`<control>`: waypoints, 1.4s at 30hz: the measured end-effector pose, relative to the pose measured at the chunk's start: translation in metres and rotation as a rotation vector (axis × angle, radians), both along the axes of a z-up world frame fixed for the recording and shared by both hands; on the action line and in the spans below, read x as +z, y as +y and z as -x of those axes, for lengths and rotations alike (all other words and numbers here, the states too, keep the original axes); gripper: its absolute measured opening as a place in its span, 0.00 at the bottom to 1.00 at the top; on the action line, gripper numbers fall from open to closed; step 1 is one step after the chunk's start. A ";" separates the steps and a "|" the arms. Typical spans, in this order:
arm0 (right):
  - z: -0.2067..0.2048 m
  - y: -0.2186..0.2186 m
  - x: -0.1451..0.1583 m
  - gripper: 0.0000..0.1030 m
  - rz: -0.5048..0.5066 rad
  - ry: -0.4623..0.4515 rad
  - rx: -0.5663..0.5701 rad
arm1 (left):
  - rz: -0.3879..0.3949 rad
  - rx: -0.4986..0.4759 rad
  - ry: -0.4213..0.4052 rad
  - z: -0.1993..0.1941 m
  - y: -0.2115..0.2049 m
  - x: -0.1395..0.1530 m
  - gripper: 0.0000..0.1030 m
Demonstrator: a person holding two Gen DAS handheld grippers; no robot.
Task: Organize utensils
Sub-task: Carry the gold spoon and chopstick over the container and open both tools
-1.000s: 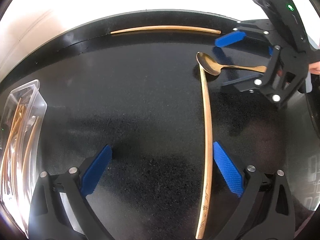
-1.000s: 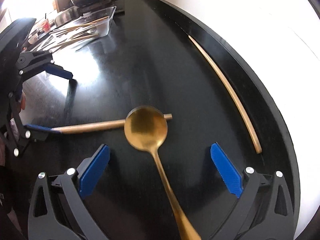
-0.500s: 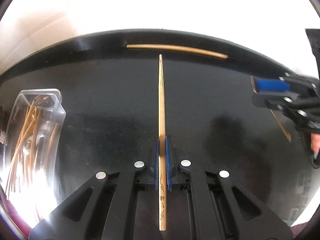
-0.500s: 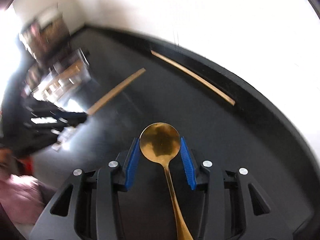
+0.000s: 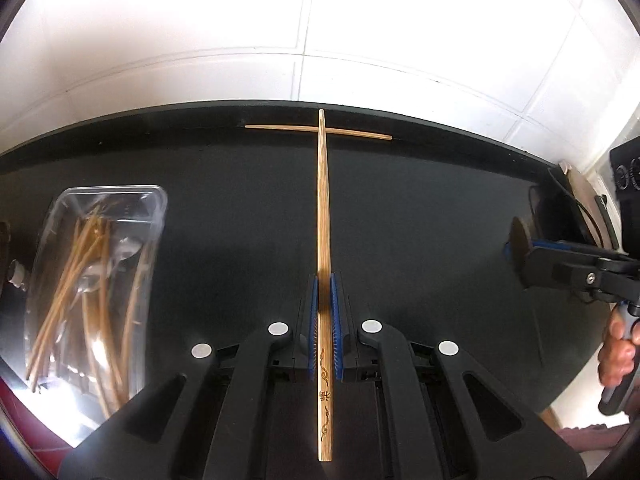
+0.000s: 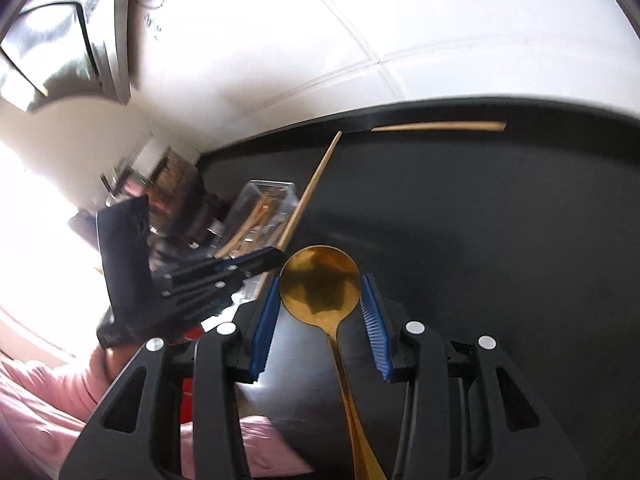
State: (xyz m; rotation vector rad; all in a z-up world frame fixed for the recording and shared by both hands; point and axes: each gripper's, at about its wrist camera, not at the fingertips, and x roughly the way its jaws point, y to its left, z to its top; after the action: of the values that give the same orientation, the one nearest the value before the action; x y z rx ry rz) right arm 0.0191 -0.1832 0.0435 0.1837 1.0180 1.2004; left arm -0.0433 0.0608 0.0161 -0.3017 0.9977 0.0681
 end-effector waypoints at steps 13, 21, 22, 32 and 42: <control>0.056 0.143 0.041 0.40 -0.097 0.019 0.015 | -0.104 0.082 0.017 0.073 0.143 0.037 0.05; 0.085 0.224 -0.005 0.40 -0.069 0.230 0.006 | -0.073 0.062 0.037 0.102 0.211 0.023 0.05; 0.084 0.229 -0.006 0.40 -0.072 0.236 -0.012 | -0.070 0.059 0.038 0.104 0.217 0.021 0.05; 0.099 0.267 -0.007 0.40 -0.044 0.193 -0.069 | -0.033 0.003 0.045 0.113 0.268 -0.001 0.05; 0.103 0.282 -0.023 0.40 0.016 0.189 -0.146 | 0.023 -0.045 0.056 0.113 0.283 -0.023 0.05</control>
State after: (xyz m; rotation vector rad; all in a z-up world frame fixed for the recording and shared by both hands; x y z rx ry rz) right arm -0.0840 0.0987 0.0201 0.3578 1.1578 1.0563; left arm -0.1559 0.3437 -0.0070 -0.2994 1.0608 0.0239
